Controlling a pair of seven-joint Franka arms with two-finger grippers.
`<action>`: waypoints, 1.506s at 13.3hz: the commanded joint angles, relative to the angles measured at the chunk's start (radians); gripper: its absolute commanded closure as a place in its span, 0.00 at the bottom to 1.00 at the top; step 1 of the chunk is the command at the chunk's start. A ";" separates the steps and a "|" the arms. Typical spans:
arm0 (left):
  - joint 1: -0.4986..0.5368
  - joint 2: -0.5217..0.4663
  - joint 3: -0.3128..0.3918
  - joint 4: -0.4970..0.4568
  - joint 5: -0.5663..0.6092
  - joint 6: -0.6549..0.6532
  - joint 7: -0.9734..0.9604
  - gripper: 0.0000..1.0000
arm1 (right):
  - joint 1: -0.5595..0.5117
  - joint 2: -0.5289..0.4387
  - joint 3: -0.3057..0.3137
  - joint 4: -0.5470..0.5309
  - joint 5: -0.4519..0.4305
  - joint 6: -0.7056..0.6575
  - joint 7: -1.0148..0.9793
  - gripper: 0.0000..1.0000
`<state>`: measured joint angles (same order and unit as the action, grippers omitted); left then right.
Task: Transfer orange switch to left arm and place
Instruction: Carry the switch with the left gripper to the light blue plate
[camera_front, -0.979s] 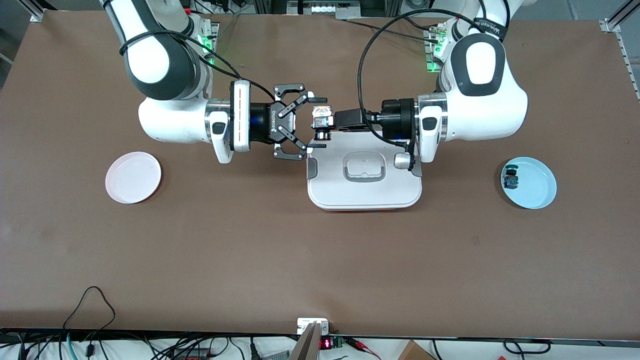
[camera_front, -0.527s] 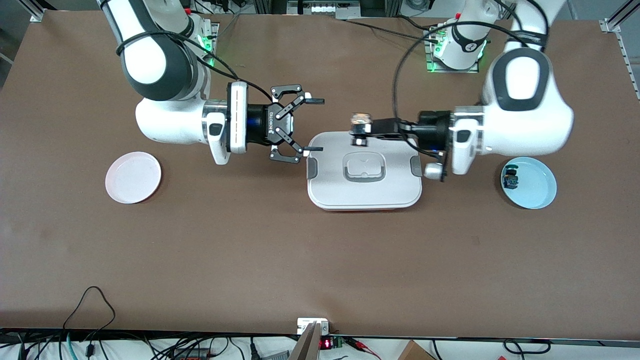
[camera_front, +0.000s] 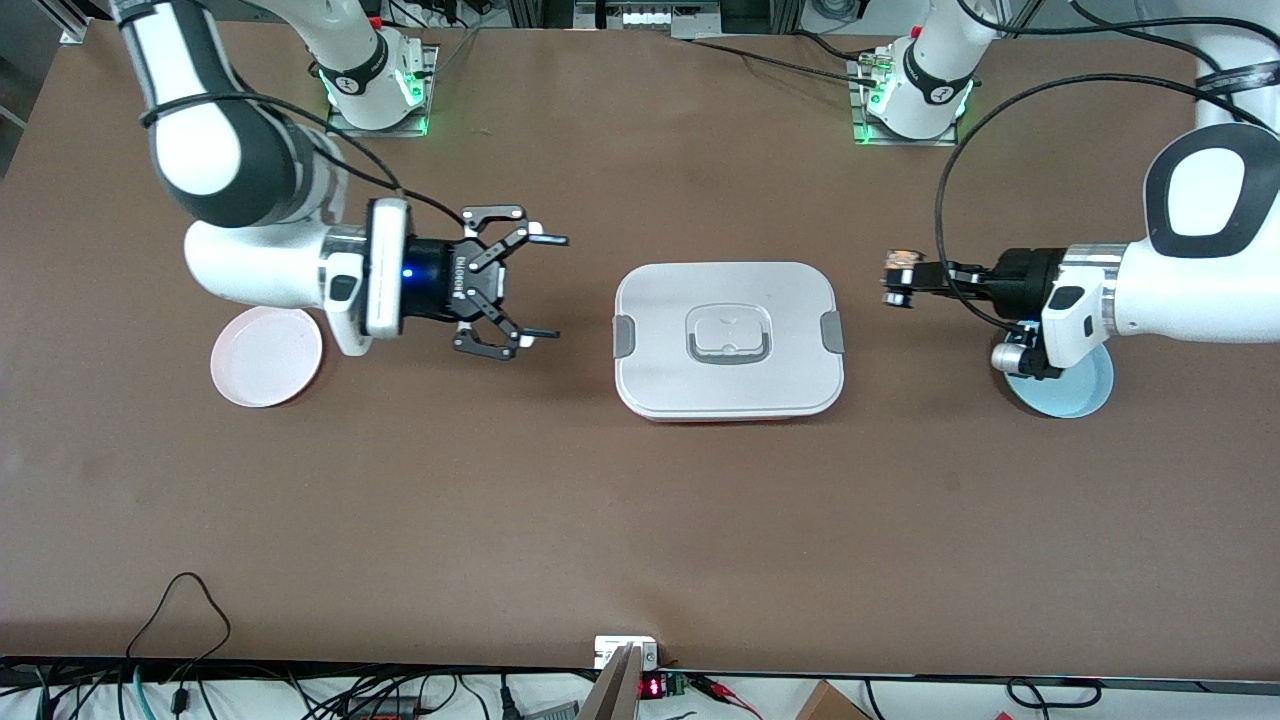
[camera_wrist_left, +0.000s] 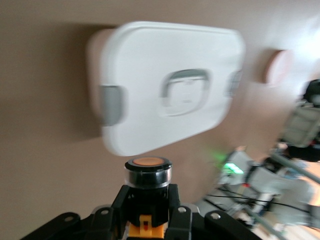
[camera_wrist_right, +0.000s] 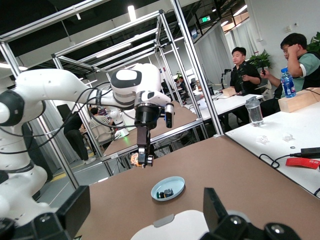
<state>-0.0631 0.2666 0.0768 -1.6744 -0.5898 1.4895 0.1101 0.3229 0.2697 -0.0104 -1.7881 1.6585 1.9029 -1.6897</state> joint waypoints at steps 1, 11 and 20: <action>0.061 0.052 -0.011 0.018 0.265 0.017 0.124 1.00 | -0.051 -0.027 -0.044 -0.028 -0.112 -0.164 0.071 0.00; 0.258 0.333 -0.005 -0.001 0.791 0.425 0.290 0.97 | -0.048 -0.044 -0.145 -0.004 -0.590 -0.231 0.813 0.00; 0.266 0.381 -0.005 -0.036 0.878 0.477 0.286 0.94 | -0.053 -0.064 -0.166 0.044 -1.119 -0.209 1.491 0.00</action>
<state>0.1974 0.6514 0.0780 -1.7000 0.2596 1.9549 0.4015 0.2669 0.2255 -0.1769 -1.7621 0.6644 1.7081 -0.3477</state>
